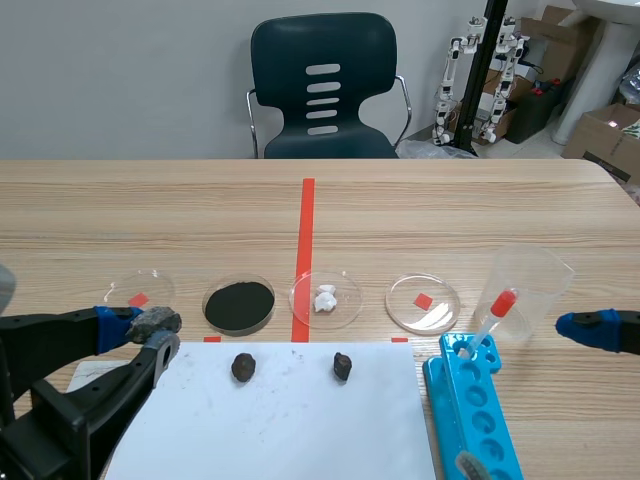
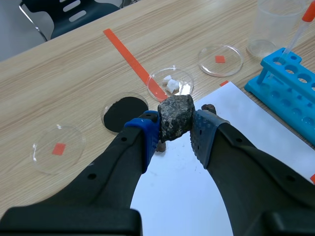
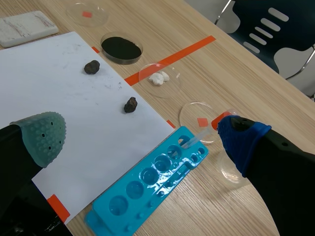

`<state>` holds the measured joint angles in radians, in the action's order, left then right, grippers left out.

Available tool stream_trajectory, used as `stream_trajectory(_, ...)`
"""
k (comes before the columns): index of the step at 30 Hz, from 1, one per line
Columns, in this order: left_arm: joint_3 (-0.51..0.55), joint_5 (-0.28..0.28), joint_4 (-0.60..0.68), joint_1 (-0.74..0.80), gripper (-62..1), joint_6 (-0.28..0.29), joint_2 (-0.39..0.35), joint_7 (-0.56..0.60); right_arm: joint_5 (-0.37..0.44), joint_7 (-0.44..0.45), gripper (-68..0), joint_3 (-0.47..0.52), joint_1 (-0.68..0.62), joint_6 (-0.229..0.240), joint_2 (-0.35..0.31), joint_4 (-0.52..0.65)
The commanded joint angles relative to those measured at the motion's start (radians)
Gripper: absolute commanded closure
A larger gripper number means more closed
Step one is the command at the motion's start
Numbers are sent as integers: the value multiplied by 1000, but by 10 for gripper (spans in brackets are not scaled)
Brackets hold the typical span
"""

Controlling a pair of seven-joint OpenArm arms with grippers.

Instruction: Lower the mineral onto the iron filings and hold still

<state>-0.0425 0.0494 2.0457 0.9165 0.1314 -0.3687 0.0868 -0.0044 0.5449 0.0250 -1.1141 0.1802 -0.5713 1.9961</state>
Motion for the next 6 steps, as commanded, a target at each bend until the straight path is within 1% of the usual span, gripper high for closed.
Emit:
stream_trajectory(1,-1,10,13,-5,-143,-6,5,18,8,12,-655,9,3,-1,-5,10)
stream_trajectory(6,-1,10,13,-5,-143,-6,5,18,8,12,-655,9,3,-1,-5,10)
